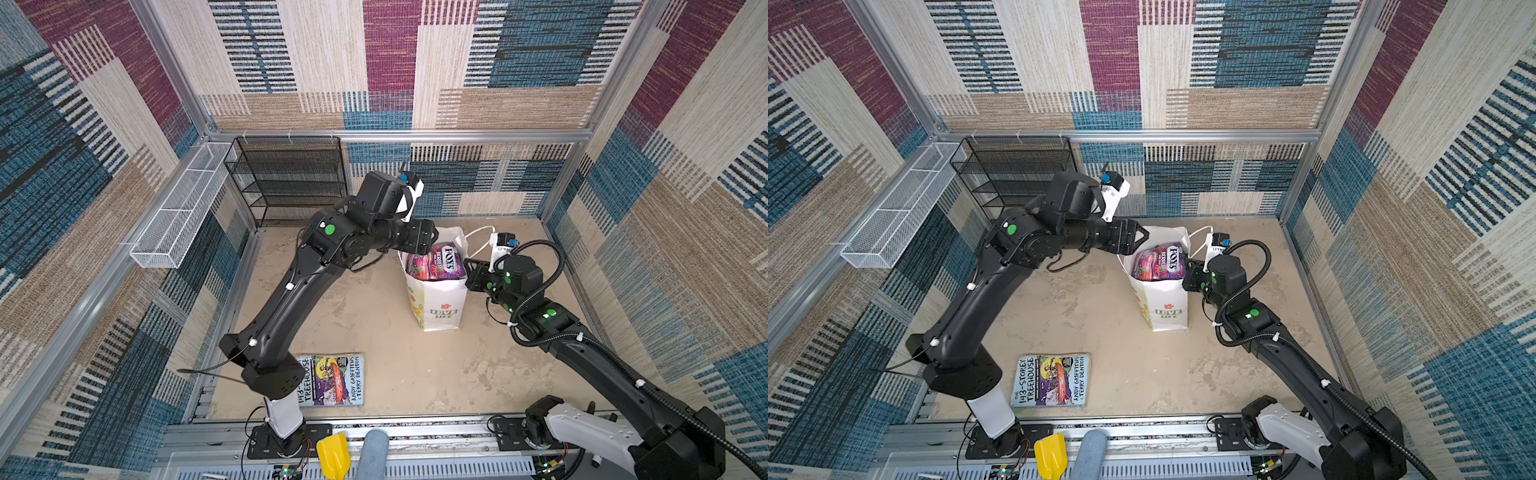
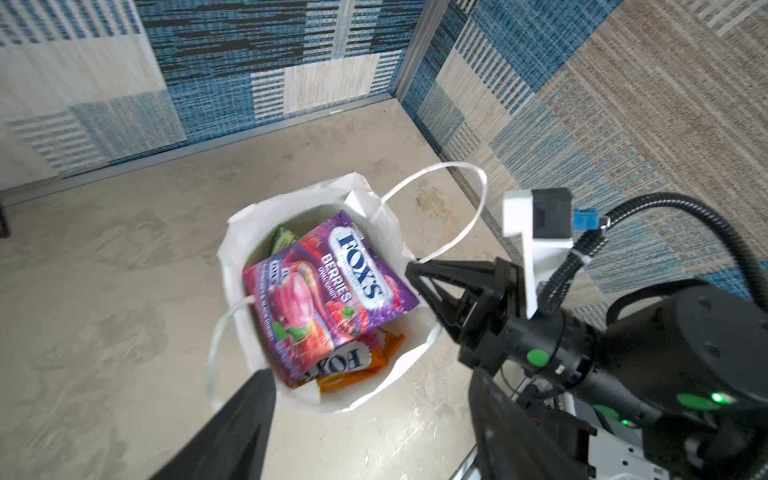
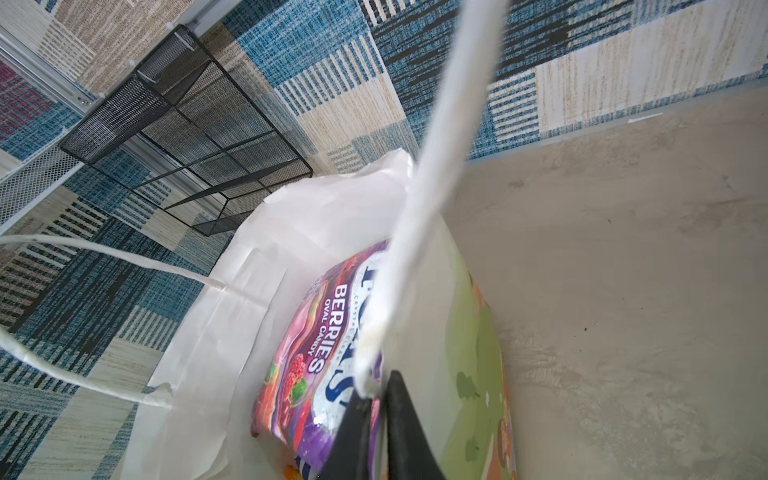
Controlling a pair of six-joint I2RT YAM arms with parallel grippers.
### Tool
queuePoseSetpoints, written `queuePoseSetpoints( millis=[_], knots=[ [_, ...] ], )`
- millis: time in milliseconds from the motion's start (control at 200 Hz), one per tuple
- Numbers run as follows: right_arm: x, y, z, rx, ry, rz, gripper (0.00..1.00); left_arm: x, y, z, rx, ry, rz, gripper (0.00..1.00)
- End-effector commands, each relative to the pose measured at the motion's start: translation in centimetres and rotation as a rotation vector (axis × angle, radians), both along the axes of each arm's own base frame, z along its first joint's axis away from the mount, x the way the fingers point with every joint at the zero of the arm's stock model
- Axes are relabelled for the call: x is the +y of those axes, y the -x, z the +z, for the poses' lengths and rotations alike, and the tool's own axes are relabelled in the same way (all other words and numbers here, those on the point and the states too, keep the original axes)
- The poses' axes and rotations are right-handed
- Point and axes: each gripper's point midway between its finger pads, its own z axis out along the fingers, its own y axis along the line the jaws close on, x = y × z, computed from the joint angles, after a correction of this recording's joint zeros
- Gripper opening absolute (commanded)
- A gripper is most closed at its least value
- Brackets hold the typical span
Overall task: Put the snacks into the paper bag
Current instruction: 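Open the left gripper and lift it out of the bag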
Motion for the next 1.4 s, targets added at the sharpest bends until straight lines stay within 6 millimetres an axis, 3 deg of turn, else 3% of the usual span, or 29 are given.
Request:
queuePoseSetpoints(
  millis=[0, 160, 270, 401, 531, 756, 916, 1212, 1397],
  knots=[
    [-0.6, -0.4, -0.1, -0.004, 0.024, -0.035, 0.12, 2.8, -1.1, 0.2, -0.039, 0.009, 0.056, 0.84],
    [-1.0, -0.8, -0.1, 0.005, 0.038, -0.064, 0.12, 7.2, -3.2, -2.1, 0.045, 0.073, 0.142, 0.93],
    [-1.6, -0.8, 1.4, -0.013, 0.037, -0.094, 0.19, 8.4, -4.2, -3.9, 0.087, 0.093, 0.158, 0.92],
    [-2.3, -0.5, 2.6, -0.019, 0.034, -0.128, 0.25, 8.2, -4.1, -5.4, 0.131, 0.115, 0.128, 0.90],
    [-2.4, -0.4, 2.8, -0.001, 0.031, -0.136, 0.31, 7.4, -3.2, -5.4, 0.143, 0.205, 0.048, 0.90],
    [-1.8, -0.5, 4.2, 0.014, 0.009, -0.110, 0.58, 5.6, -2.3, -4.8, 0.158, 0.284, -0.066, 0.90],
    [-0.9, -0.5, 5.7, 0.016, 0.019, -0.057, 0.60, 4.3, -2.4, -5.3, 0.212, 0.312, -0.110, 0.88],
    [-1.8, -1.6, 5.6, 0.033, 0.081, -0.118, 0.58, 3.4, -3.1, -5.6, 0.230, 0.286, -0.099, 0.81],
    [-1.8, -1.9, 5.7, 0.027, 0.082, -0.116, 0.50, 2.9, -3.9, -7.1, 0.241, 0.194, -0.043, 0.65]
  ],
)
